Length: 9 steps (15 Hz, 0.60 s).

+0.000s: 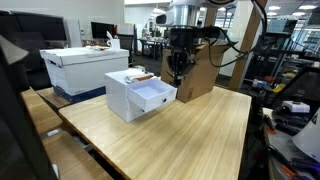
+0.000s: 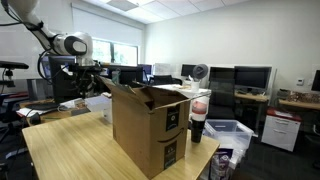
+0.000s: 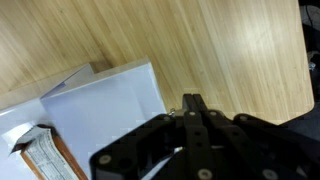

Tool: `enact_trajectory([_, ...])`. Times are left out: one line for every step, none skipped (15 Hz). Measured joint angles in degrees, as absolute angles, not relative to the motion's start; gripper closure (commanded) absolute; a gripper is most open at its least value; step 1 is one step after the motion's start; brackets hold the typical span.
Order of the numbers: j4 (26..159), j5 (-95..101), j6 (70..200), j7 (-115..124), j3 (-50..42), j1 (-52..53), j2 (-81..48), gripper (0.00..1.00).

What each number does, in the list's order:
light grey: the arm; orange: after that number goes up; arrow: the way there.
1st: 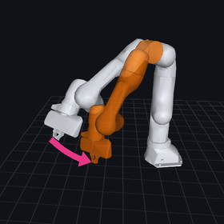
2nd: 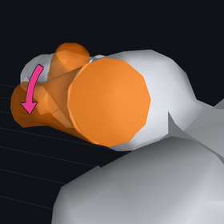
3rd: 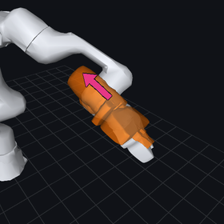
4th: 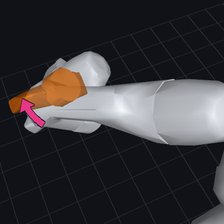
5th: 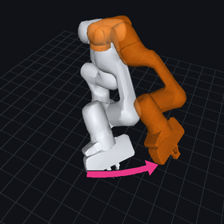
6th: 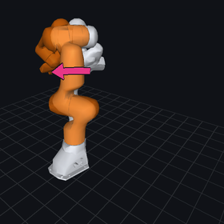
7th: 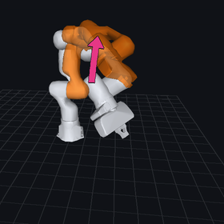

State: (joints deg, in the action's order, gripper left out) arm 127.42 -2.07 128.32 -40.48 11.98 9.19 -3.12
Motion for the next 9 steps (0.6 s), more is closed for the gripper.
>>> enact_trajectory([127.63,-2.07,128.32,-40.16,12.00,9.38,-3.12,0.95])
enact_trajectory([127.82,-2.07,128.32,-39.95,12.04,9.52,-3.12,0.94])
enact_trajectory([127.96,-2.07,128.32,-39.85,12.06,9.70,-3.14,0.95])
enact_trajectory([128.04,-2.07,128.32,-39.81,12.07,9.90,-3.20,0.94])
enact_trajectory([128.06,-2.06,128.32,-39.75,12.08,10.02,-3.30,0.95])
enact_trajectory([128.06,-2.04,128.39,-39.62,12.19,10.12,-3.77,0.95])
enact_trajectory([128.06,-2.04,128.44,-39.62,12.19,10.11,-3.94,0.94])
enact_trajectory([128.04,-2.04,128.44,-39.62,12.20,10.11,-4.14,0.95])
enact_trajectory([128.04,-2.05,128.44,-39.62,12.22,10.11,-4.44,0.94])
